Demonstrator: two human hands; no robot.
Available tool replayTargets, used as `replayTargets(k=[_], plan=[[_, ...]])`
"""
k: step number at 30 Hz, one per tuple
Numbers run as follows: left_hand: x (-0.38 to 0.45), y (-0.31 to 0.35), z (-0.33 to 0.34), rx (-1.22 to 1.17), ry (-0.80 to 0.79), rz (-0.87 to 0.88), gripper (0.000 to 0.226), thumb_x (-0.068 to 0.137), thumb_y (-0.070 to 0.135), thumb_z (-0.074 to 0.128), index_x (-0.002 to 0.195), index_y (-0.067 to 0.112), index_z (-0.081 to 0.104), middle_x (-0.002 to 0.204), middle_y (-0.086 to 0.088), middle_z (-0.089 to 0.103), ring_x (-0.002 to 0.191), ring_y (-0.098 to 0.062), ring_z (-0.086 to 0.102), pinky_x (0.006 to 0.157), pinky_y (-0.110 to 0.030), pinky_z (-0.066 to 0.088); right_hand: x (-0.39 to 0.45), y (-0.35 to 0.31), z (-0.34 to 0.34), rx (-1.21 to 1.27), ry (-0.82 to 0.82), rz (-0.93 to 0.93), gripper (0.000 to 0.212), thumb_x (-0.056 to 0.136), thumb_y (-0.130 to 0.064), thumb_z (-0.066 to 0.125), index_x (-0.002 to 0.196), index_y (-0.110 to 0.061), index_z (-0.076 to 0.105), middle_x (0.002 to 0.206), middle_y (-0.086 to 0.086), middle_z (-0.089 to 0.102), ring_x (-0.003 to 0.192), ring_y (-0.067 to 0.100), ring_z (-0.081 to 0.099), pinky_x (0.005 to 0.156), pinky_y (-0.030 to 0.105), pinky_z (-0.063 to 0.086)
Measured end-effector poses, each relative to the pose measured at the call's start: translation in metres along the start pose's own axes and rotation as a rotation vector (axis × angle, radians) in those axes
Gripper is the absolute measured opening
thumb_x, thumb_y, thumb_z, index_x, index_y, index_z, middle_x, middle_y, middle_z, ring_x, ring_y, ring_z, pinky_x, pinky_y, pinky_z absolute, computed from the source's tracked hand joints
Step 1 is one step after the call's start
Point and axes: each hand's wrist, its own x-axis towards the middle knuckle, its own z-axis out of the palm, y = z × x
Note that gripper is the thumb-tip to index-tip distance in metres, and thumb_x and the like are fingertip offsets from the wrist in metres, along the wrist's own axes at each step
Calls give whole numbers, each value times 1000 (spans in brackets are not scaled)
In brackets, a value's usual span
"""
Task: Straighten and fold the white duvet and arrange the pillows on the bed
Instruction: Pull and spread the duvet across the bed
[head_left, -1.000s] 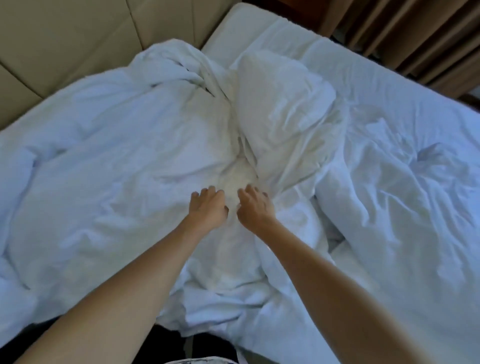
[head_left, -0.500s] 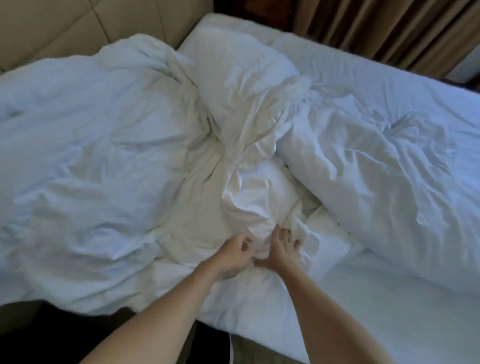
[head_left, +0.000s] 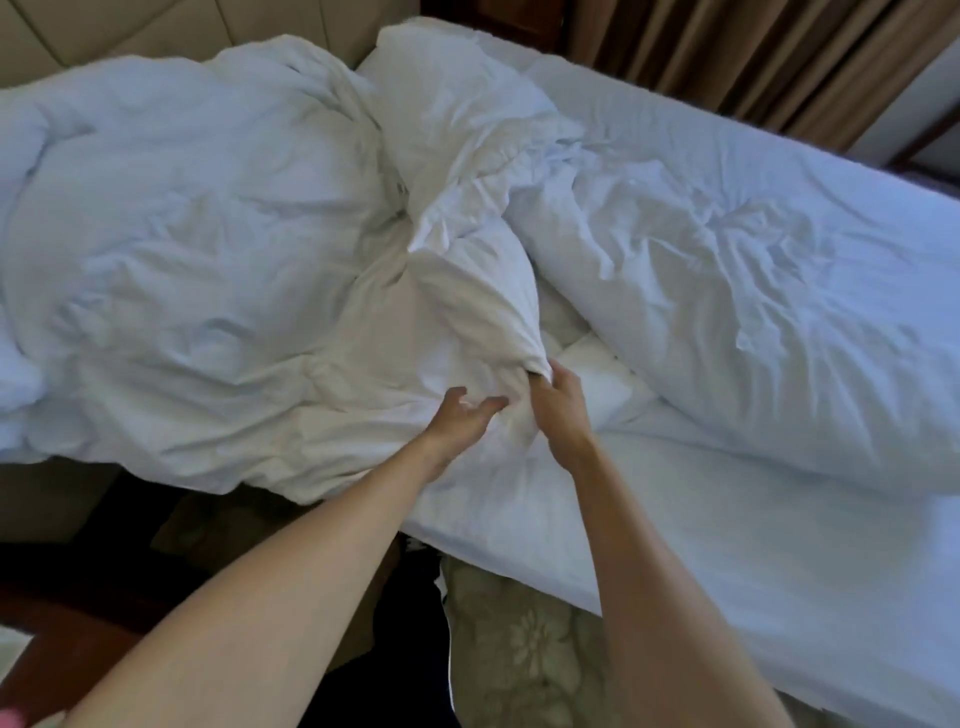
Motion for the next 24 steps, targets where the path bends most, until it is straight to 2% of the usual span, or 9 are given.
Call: replayTargets(k=[3,5,6,9,13,15,18,21,24], plan=[[-12,10,12,100,-61,149,71,83,39,71,141,10,42,136,-4,52,119,-16,53,89,-23,43,-10,-36,-21,106,-1,-48,27,97,-19,44,102,-3,66,104,24,68,88,32,68,70,35,50],[-18,17,21,15,-82,214,44,86,35,67,121,11,55,116,-4,60,102,-16,60,75,-17,45,-8,-48,-30,113,-19,-79,30,98,-22,46,106,1,63,106,27,65,92,37,65,70,33,47],[-22,22,25,-91,-109,199,34,92,36,59,118,15,56,114,-4,61,98,-17,61,73,-18,46,-7,-50,-33,105,-33,-86,30,98,-23,48,106,2,63,104,27,66,87,34,66,71,34,47],[-27,31,37,-396,-174,150,54,92,49,41,138,22,49,135,-2,58,124,-20,55,92,-36,45,-10,-44,-42,176,-111,-46,35,93,-31,60,103,3,64,92,23,67,83,23,64,78,47,56],[-20,55,51,-672,-145,197,52,101,49,24,141,27,48,140,0,54,129,-18,50,107,-42,36,-4,-41,-57,503,-322,38,42,95,-31,63,130,-7,59,123,8,69,115,18,65,99,37,53],[-9,68,61,-733,-100,193,47,102,47,31,140,26,49,134,1,59,124,-17,55,109,-39,37,10,-35,-64,455,-343,56,33,97,-25,60,128,-12,60,123,5,69,115,16,65,100,37,52],[15,65,90,-423,31,241,41,105,35,32,142,22,45,117,3,63,105,-13,60,99,-35,44,37,-5,-78,96,-223,16,27,96,-15,57,122,-13,64,114,4,71,105,16,68,98,40,54],[56,42,125,22,75,269,40,102,21,41,141,13,46,134,-10,58,120,-23,55,105,-38,42,67,42,-94,-223,-192,-2,41,90,5,44,124,-9,62,116,8,68,111,19,63,100,35,50],[99,25,156,450,52,225,67,93,35,58,150,15,29,151,-9,42,136,-28,43,109,-40,38,96,86,-113,-479,-270,-40,55,84,10,43,134,-12,54,129,9,61,122,22,56,98,26,45]])
